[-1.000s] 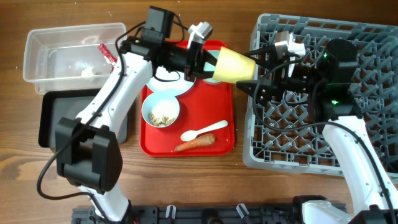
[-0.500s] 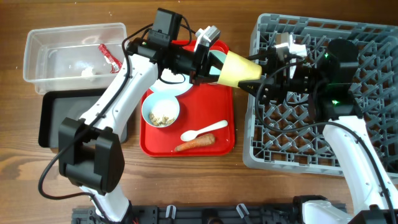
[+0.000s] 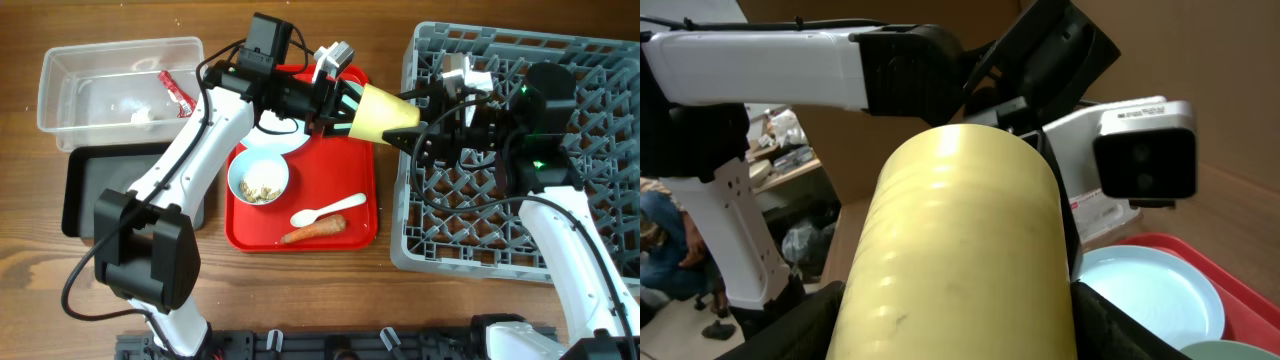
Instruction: Sort waste into correct bins and load items into the dishwasher rack
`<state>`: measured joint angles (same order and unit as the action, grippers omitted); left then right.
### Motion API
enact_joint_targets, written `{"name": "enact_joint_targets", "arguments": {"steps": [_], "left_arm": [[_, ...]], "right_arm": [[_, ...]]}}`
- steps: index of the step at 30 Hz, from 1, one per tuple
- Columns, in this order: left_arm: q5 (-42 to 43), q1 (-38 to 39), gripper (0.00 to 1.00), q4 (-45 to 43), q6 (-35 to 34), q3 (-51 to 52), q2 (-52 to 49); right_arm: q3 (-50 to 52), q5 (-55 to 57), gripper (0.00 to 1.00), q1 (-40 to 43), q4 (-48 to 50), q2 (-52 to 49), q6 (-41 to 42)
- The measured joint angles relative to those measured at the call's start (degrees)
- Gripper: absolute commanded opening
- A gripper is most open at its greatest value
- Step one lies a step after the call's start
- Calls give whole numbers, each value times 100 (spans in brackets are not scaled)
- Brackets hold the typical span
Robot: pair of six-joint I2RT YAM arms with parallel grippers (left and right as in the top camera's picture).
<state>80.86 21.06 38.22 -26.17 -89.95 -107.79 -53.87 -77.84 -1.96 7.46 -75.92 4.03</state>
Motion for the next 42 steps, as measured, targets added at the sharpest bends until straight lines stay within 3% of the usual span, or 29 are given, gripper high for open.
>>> {"name": "enact_joint_targets", "arguments": {"steps": [4,12,16,22,27,28,36,42], "left_arm": [[-1121,7,52,321,39,-4,17],[-4756,-468,51,1860,146,-11,68],[-5652,-872,51,2109,199,-11,361],[-6297,-1272,55,2295,234,-11,1268],[-6671,-1475,56,2573,260,-11,1779],[-6730,-1502,55,2599,275,-11,1858],[-6782,-1513,56,2612,275,-11,1930],[-6800,-1513,56,2697,275,-11,1930]], "right_arm": [[0,363,56,31,-404,-2,-20],[0,1196,54,42,-1027,-4,105],[0,1510,54,210,-1154,31,251],[-92,2997,51,291,-2645,669,92],[-533,5110,50,293,-4343,1134,-48],[-671,5949,50,293,-4789,1244,-48],[-780,9121,50,341,-5399,1294,120],[-780,9700,50,1246,-5421,1281,496]]}}
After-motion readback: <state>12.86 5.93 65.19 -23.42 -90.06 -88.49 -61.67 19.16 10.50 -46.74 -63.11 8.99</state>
